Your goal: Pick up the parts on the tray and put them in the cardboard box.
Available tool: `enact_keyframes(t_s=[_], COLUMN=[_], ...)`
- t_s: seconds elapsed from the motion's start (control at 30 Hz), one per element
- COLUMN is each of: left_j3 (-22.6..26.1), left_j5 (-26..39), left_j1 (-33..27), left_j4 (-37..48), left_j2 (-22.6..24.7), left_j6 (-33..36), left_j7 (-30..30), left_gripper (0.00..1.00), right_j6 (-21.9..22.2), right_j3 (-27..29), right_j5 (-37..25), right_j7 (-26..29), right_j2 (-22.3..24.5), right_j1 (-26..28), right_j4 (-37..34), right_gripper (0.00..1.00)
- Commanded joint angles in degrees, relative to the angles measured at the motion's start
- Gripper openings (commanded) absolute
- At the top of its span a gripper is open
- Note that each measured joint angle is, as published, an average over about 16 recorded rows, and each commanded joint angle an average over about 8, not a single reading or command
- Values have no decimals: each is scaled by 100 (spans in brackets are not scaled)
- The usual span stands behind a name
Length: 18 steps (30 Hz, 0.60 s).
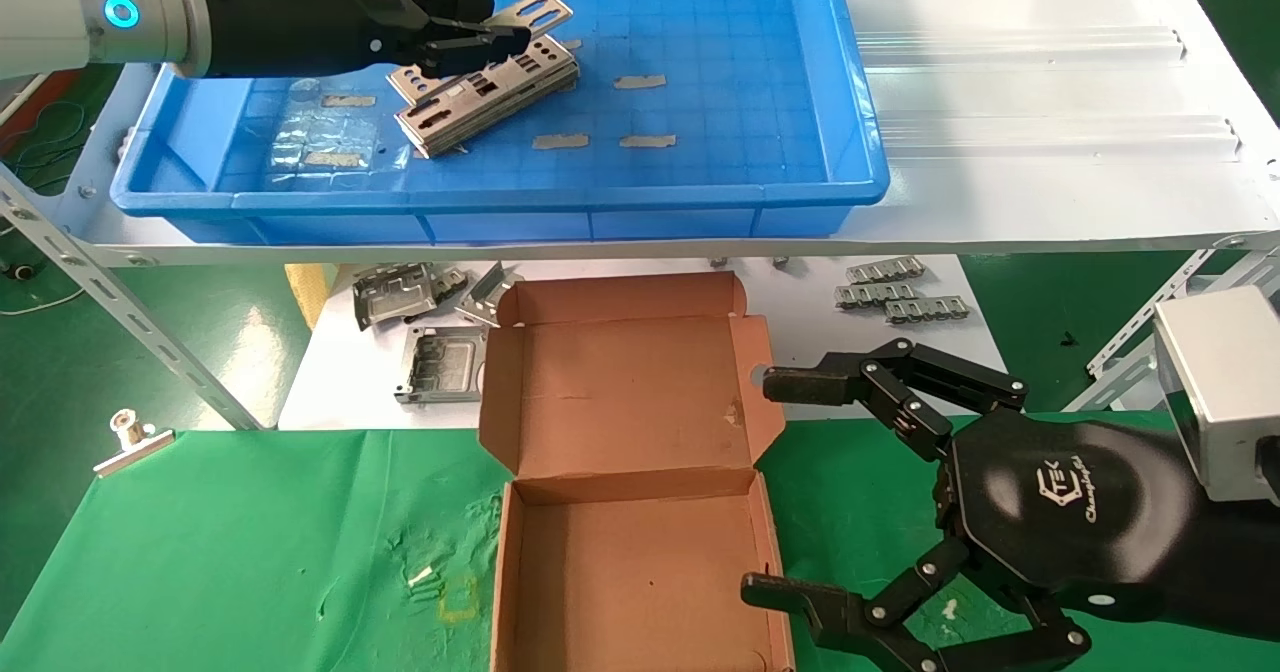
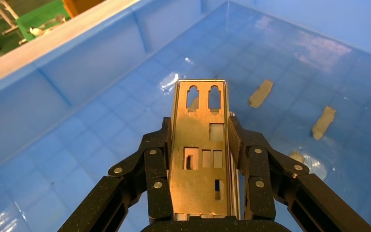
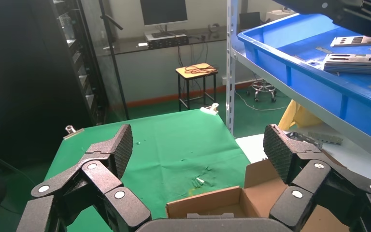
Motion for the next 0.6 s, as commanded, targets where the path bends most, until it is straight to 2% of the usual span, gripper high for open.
enact_keyframes(t_s=[0.03,0.13,0.37,0.6], left_j3=[-12,-49,-150,-178], left_j5=[-16,-76,-255,-458], left_j1=[-27,-69,-88,168], left_j4=[-7,-60,-203,-524], left_j2=[-10,-73,-324,-508], left_j6=[-14,430,1983,2676], left_j7=[11,54,282,430], left_gripper=[0,0,0,0], right_j6=[0,0,0,0], right_j3=[0,0,0,0], right_j5=[0,0,0,0], right_j7=[0,0,0,0], right_j2=[0,0,0,0], right_j1=[0,0,0,0], right_j4=[0,0,0,0], right_gripper=[100,100,100,100])
